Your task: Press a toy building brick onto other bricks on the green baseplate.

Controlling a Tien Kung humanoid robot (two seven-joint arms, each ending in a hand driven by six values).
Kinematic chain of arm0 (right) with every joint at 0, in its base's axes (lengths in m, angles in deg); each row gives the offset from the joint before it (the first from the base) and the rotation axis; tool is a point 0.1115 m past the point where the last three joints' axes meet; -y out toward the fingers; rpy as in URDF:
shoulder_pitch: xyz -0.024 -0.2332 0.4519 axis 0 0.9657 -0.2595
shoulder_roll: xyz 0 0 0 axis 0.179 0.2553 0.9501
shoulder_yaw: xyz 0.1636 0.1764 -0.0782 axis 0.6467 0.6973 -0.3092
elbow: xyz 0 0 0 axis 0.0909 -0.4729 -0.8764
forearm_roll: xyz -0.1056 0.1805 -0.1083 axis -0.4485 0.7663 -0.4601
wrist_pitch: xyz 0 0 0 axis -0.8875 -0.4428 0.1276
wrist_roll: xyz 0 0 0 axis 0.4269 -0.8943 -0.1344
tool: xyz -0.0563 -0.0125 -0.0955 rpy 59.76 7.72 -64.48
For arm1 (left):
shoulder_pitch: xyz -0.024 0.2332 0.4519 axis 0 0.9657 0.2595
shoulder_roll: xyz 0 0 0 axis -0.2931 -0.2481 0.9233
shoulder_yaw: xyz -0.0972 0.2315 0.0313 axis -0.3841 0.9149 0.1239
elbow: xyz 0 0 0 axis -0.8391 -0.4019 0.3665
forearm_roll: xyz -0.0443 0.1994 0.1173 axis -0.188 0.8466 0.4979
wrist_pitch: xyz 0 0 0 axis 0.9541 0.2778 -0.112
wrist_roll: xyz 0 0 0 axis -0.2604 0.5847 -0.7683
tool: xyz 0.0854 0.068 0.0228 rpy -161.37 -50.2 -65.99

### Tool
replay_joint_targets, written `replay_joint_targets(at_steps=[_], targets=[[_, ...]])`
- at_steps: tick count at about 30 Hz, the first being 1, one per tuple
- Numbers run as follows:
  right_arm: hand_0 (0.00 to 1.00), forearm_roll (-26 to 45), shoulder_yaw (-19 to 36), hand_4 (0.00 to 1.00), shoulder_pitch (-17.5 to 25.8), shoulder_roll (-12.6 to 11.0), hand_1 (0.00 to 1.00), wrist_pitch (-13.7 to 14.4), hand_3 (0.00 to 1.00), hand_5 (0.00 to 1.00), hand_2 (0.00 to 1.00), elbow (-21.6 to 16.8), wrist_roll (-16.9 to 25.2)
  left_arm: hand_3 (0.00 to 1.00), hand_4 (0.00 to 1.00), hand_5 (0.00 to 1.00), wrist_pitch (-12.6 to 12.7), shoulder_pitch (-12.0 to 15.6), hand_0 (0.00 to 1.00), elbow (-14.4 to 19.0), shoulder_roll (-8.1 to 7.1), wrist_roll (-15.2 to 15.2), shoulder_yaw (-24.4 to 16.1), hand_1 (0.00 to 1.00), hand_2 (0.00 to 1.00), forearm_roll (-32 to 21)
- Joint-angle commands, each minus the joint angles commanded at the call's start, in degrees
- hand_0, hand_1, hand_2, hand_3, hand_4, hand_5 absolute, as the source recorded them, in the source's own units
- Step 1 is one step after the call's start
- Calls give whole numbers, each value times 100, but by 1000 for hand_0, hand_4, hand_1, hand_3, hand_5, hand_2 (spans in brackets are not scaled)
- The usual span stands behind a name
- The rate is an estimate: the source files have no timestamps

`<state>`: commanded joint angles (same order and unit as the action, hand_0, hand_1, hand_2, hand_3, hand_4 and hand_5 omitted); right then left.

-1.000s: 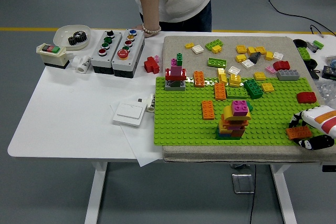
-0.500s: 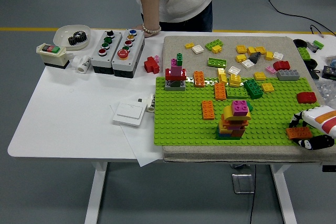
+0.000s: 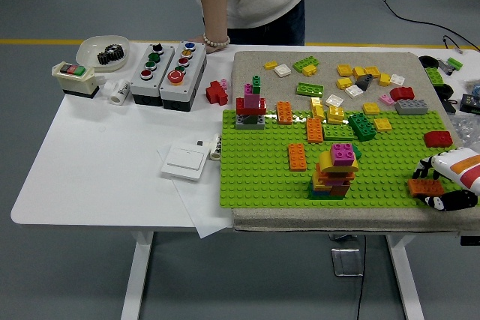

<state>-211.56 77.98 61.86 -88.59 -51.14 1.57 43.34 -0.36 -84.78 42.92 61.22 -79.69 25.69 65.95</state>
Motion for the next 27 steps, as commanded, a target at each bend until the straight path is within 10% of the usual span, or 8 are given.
replay_joint_targets(at_steps=[27], targets=[[401, -46, 404, 656, 44, -107, 457, 26, 526, 296, 560, -381, -32, 587, 643, 670, 4, -3, 788, -2, -8, 10, 20, 766, 733, -17]])
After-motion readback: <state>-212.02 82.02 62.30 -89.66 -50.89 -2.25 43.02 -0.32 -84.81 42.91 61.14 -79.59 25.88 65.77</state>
